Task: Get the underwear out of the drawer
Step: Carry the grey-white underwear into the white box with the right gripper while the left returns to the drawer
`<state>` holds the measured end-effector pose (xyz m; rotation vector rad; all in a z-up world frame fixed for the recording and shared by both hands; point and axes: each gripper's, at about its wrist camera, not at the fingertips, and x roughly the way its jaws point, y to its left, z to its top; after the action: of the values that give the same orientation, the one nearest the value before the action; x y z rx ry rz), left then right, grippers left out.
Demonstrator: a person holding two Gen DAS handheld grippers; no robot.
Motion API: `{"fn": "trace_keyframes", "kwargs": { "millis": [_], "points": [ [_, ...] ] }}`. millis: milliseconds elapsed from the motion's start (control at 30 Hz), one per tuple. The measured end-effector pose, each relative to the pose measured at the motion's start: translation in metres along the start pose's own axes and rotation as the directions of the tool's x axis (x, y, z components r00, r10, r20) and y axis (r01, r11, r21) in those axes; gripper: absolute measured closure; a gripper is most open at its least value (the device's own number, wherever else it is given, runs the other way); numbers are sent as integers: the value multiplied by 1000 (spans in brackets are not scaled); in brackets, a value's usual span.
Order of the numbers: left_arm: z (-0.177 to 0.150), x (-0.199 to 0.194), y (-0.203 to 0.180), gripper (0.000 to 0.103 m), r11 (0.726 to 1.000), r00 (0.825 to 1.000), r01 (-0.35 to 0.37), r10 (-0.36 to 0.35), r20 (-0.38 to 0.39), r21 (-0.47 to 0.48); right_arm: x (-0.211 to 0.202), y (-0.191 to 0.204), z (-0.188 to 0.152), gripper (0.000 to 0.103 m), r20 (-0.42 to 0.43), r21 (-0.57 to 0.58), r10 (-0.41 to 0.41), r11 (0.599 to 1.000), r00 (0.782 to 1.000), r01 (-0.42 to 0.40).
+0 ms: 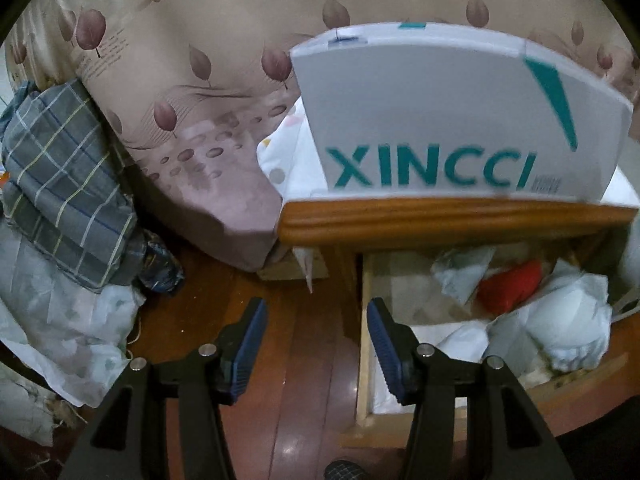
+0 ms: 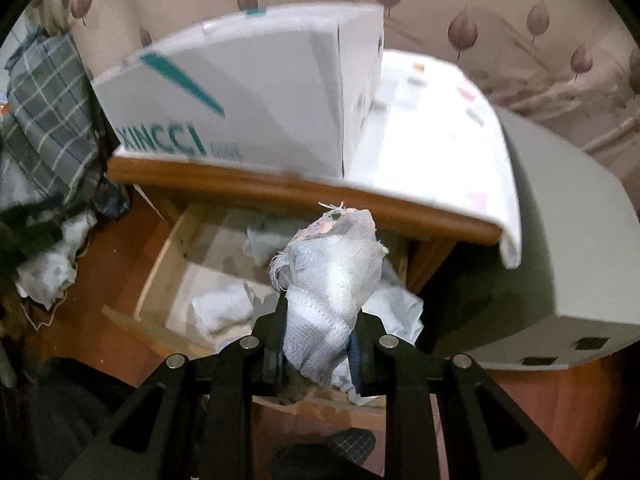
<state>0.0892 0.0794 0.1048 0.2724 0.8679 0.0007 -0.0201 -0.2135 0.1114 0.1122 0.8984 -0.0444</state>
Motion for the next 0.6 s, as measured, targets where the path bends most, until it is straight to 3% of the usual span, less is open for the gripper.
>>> {"fn": "trace_keyframes", "kwargs": {
  "millis": [367,600],
  "points": [
    [-31,25,6,50,999,999,7,-9,-48,-46,-79,0,82,82,177,-23,8,1000,984,-4],
    [-49,39,11,50,997,997,8,-14,-80,-71,-78,13,141,82,220,-41,10,999,976,-1]
  ]
}}
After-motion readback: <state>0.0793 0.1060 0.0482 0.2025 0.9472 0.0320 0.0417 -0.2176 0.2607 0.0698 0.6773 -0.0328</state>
